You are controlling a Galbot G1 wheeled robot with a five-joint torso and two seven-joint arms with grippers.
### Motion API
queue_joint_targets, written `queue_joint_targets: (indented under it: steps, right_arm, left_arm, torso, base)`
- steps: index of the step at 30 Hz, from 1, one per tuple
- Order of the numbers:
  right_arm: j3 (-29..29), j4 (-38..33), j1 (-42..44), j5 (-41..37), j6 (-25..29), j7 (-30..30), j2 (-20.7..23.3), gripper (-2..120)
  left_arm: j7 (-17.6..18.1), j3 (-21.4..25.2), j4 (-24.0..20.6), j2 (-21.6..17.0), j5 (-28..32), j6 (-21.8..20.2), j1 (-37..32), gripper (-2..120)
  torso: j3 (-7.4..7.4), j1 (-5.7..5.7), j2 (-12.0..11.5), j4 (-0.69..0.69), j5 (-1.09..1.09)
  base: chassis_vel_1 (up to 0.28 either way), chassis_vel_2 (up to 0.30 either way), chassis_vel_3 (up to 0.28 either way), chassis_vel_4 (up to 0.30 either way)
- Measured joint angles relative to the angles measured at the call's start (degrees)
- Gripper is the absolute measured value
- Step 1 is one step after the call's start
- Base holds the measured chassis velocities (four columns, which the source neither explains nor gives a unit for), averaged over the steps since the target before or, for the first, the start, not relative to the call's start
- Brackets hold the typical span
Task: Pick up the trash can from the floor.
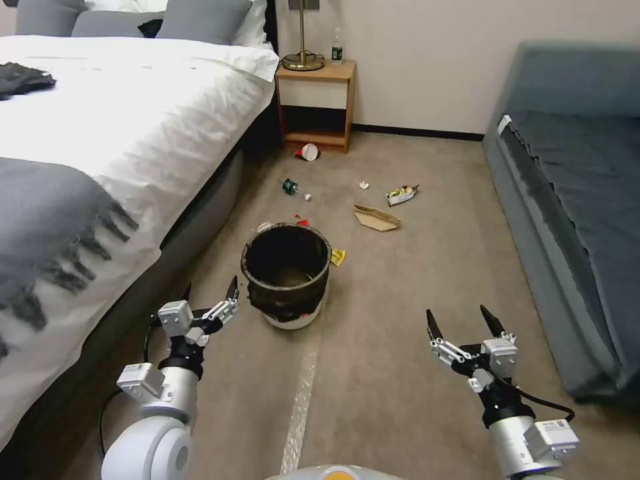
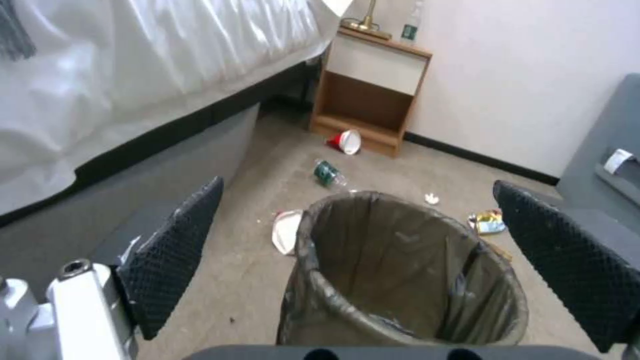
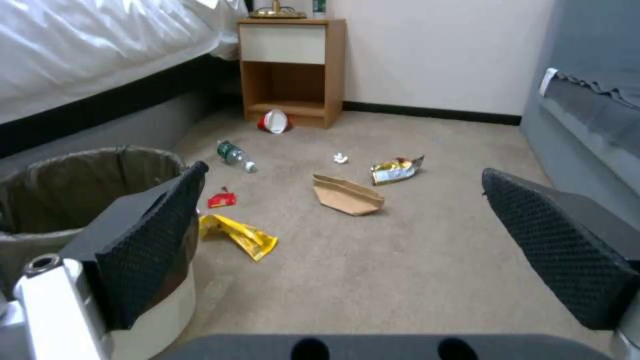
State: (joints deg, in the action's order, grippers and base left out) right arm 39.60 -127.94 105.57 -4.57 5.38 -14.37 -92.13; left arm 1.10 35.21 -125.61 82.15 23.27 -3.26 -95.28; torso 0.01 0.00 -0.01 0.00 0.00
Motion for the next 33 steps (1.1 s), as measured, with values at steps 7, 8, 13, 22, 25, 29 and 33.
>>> queue_joint_targets:
  steps: [7, 8, 13, 22, 25, 29, 33]
  right_arm:
    - [0.02, 0.28, -0.06, 0.10, -0.02, -0.13, 0.00, 100]
    - [0.07, 0.29, -0.08, 0.06, -0.02, -0.19, 0.00, 100]
    - [0.21, 0.29, -0.20, -0.06, 0.00, -0.46, 0.00, 100]
    - [0.43, 0.61, -0.88, -0.57, 0.04, -0.62, 0.00, 100]
    - [0.10, 1.24, -1.64, -0.82, -0.10, -0.73, 0.00, 100]
    - [0.04, 1.85, -1.95, -1.00, -0.04, -0.86, 0.00, 100]
    - [0.04, 2.02, -2.14, -1.10, 0.06, -0.89, 0.00, 100]
  left_arm:
    - [1.58, 0.43, 0.07, -1.09, 3.54, -3.93, 2.07, 100]
    - [2.04, 0.60, 0.07, -1.44, 4.43, -5.02, 2.92, 100]
    - [3.97, 1.19, 1.00, -4.09, 8.57, -11.51, 9.31, 100]
    - [8.65, -0.23, 6.12, -7.00, 14.91, -21.15, 20.40, 100]
    - [10.74, -0.40, 7.74, -6.88, 15.92, -22.72, 22.17, 100]
    - [13.14, -1.89, 12.30, -6.72, 17.71, -24.42, 26.03, 100]
    - [13.42, -2.84, 15.80, -6.60, 18.87, -24.91, 28.80, 100]
  torso:
    - [-0.02, -0.01, 0.01, 0.00, 0.00]
    - [-0.01, -0.01, 0.01, 0.00, 0.00]
    - [-0.01, -0.01, 0.00, -0.01, 0.00]
    - [-0.01, 0.00, 0.01, -0.02, 0.00]
    - [-0.01, 0.00, 0.00, 0.02, 0.01]
    - [0.00, 0.00, 0.00, -0.01, 0.01]
    - [-0.01, 0.00, 0.00, 0.00, 0.01]
  base:
    - [0.000, 0.000, 0.000, 0.000]
    - [0.000, 0.000, 0.000, 0.000]
    - [0.000, 0.000, 0.000, 0.000]
    - [0.000, 0.000, 0.000, 0.000]
    - [0.000, 0.000, 0.000, 0.000]
    - [0.000, 0.000, 0.000, 0.000]
    - [0.000, 0.000, 0.000, 0.000]
